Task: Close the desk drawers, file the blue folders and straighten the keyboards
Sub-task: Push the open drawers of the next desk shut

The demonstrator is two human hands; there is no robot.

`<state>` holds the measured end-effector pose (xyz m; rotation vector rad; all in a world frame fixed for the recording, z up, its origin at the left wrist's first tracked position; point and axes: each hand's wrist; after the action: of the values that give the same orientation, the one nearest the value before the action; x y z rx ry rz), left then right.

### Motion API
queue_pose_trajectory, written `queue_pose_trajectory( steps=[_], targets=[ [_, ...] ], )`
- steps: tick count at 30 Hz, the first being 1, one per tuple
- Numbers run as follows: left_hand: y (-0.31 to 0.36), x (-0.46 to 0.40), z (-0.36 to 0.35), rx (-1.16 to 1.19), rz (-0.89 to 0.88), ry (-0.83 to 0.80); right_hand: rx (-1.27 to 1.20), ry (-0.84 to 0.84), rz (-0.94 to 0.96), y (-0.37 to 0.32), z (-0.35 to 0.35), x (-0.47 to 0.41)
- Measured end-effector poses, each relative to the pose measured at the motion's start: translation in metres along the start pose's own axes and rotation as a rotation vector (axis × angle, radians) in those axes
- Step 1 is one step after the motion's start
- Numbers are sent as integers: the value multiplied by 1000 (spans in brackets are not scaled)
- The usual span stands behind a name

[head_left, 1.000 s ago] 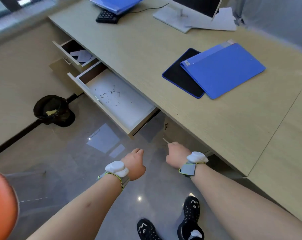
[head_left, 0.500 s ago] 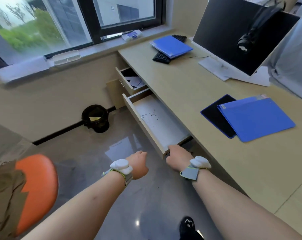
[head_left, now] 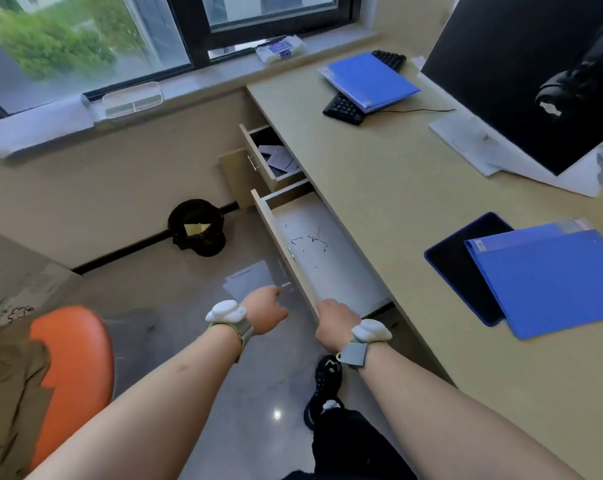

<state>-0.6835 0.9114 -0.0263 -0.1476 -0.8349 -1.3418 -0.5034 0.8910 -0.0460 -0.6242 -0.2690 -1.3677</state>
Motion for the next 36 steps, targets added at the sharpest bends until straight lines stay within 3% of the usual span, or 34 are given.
queue_pose_trajectory(
  steps=[9, 13, 18, 23, 36],
  targets=[
    [4, -77, 7, 310, 271, -23, 155, -177, 172, 26, -3, -75],
    [3, -90, 3, 349, 313, -47, 317, -183, 373, 31, -17, -93],
    [-4, -116, -4, 395, 319, -54, 501, -228, 540, 29, -21, -118],
    [10, -125, -7, 437, 289, -66, 627, -260, 570, 36, -26, -131],
    [36, -157, -25, 303, 234, -237, 752, -140, 691, 45, -21, -141]
  ],
)
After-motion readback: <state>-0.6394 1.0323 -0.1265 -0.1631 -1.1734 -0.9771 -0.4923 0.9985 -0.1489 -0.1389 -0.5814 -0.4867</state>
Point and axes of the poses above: each hand's wrist, its own x-axis away from the middle knuckle, its own z-axis out of the back of the hand, y = z × x
